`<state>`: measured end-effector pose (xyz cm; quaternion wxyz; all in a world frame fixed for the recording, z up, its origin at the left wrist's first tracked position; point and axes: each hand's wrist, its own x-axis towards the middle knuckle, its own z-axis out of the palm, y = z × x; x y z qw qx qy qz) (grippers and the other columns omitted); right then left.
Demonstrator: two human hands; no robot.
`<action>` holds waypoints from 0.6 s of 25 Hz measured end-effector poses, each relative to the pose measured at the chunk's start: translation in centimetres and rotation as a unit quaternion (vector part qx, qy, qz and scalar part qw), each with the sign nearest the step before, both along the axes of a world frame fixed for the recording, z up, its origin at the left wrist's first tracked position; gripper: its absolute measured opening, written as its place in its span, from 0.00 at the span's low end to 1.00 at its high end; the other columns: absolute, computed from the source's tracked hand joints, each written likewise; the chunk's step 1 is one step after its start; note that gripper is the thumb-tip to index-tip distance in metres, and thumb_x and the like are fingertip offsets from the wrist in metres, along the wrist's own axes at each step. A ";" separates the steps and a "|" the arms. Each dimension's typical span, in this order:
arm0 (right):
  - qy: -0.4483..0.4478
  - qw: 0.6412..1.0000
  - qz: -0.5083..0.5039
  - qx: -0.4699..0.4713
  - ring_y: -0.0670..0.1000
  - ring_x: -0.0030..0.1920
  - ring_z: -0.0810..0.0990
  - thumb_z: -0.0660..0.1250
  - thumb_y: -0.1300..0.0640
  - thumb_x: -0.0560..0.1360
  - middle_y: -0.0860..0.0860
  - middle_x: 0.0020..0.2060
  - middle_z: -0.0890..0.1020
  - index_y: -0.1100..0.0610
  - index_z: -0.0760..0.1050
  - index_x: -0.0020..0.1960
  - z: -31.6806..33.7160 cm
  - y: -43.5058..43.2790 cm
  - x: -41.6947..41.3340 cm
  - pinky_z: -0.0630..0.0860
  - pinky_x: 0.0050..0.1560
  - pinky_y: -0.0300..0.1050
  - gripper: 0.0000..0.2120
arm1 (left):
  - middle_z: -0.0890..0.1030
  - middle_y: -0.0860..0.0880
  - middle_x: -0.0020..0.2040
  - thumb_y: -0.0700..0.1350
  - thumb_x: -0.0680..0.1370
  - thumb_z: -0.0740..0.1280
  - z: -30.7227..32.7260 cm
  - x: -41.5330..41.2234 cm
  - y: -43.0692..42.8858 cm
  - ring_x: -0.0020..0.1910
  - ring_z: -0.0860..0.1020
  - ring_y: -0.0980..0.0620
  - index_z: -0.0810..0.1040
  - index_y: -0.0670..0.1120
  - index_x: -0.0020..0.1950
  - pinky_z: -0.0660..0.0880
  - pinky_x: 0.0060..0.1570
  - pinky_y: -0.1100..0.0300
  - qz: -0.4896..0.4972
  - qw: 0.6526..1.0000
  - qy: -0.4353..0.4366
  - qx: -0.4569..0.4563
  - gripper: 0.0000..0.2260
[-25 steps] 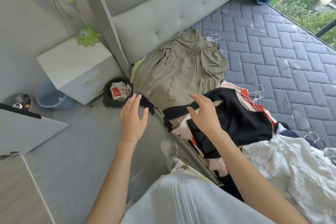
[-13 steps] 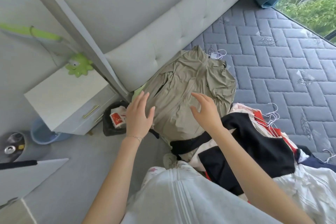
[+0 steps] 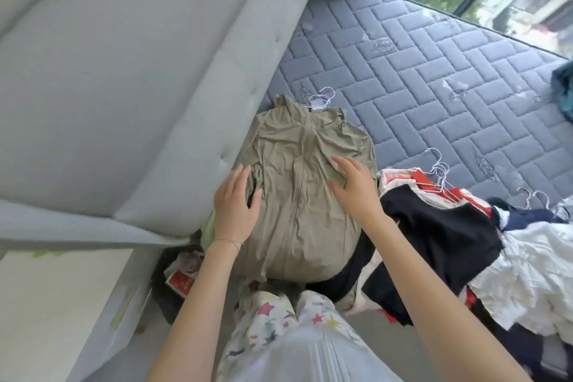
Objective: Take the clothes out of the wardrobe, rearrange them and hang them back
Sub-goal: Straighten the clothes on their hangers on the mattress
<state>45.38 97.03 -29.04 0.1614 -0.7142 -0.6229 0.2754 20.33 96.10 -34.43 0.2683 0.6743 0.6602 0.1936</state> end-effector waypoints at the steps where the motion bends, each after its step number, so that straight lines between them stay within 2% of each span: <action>1: 0.003 1.000 -0.021 -0.001 0.55 0.69 0.68 0.67 0.61 0.76 0.53 0.67 0.73 0.56 0.70 0.72 -0.2 0.9 -0.2 0.63 0.70 0.47 0.24 | 0.65 0.48 0.75 0.49 0.81 0.62 -0.5 0.3 1.5 0.74 0.62 0.49 0.65 0.47 0.75 0.58 0.72 0.53 -0.015 1.000 -0.003 -0.004 0.23; 4: 0.010 0.998 -0.059 -0.003 0.54 0.69 0.69 0.66 0.61 0.76 0.52 0.67 0.74 0.56 0.70 0.71 -1.6 3.9 0.0 0.65 0.70 0.51 0.24 | 0.65 0.48 0.75 0.48 0.81 0.62 -2.0 1.9 5.7 0.75 0.62 0.50 0.65 0.46 0.75 0.57 0.73 0.55 -0.046 0.999 -0.018 -0.019 0.23; 8: 0.025 0.996 -0.088 -0.015 0.54 0.69 0.69 0.66 0.61 0.76 0.52 0.67 0.74 0.56 0.70 0.71 -6.2 7.6 1.0 0.66 0.69 0.53 0.24 | 0.64 0.48 0.76 0.48 0.81 0.62 -6.0 4.6 11.3 0.75 0.61 0.50 0.64 0.46 0.75 0.58 0.74 0.52 -0.074 0.997 -0.021 -0.030 0.23; 15: 0.007 0.992 -0.111 -0.053 0.54 0.70 0.67 0.66 0.60 0.76 0.53 0.69 0.72 0.56 0.68 0.72 -21.2 14.5 5.1 0.63 0.71 0.52 0.25 | 0.67 0.46 0.74 0.47 0.80 0.64 -20.2 8.4 21.4 0.74 0.63 0.48 0.66 0.44 0.74 0.59 0.72 0.50 -0.097 0.995 -0.002 -0.015 0.23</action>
